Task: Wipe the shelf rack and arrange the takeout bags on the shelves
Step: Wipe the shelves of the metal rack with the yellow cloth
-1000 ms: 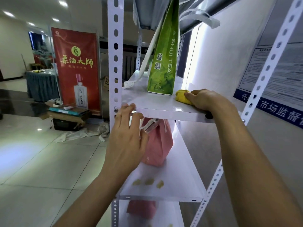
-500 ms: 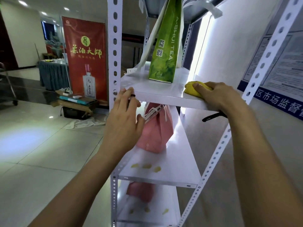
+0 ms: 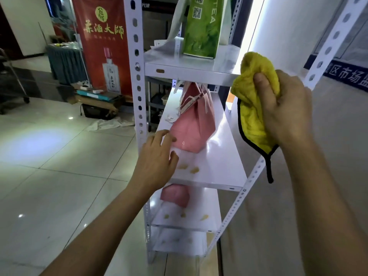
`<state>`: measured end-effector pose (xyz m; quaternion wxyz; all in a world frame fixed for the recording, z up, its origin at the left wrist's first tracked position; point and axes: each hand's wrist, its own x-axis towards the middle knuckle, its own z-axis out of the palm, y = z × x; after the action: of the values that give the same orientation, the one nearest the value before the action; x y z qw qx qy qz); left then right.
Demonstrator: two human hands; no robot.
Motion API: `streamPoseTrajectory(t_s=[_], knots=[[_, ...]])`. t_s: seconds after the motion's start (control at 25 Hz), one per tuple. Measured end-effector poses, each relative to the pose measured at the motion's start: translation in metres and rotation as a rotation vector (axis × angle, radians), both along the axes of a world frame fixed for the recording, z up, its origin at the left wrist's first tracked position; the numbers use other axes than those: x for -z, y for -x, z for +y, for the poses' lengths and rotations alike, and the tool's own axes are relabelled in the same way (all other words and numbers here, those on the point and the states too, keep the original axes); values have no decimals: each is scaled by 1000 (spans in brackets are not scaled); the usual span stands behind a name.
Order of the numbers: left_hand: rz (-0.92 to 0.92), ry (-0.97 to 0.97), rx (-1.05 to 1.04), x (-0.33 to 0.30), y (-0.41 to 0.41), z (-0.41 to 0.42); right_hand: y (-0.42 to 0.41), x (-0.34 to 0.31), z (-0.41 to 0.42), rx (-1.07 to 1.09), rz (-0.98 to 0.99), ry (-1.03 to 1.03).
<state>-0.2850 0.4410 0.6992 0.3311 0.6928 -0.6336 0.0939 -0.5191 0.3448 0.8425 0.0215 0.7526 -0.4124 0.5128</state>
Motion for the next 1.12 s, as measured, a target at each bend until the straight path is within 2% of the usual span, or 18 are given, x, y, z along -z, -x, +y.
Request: streamPoseTrajectory(t_s=[0.12,0.2,0.28,0.4,0.52,0.64,0.8,0.96,1.12], knots=[[-1,-54,19,18,0,-3,-10,39,4,-54,-69,-49],[9,-81,28,27,-1,-6,-20,74,-2,-74,-43,-171],[24,-133,38,39,-4,-8,-25,114,-15,-19,80,-304],[49,-220,64,58,-12,-10,-30,169,-38,152,384,-421],[63,-282,80,71,-21,-15,-30,194,-68,320,605,-359],[67,-313,106,83,-29,-23,-29,208,-86,352,548,-228],[71,-362,106,107,-30,-27,-34,271,-73,274,621,-509],[41,-362,50,119,-28,-35,-13,273,-96,196,752,-489],[9,-367,-11,128,-22,-28,-11,279,-99,38,593,-526]])
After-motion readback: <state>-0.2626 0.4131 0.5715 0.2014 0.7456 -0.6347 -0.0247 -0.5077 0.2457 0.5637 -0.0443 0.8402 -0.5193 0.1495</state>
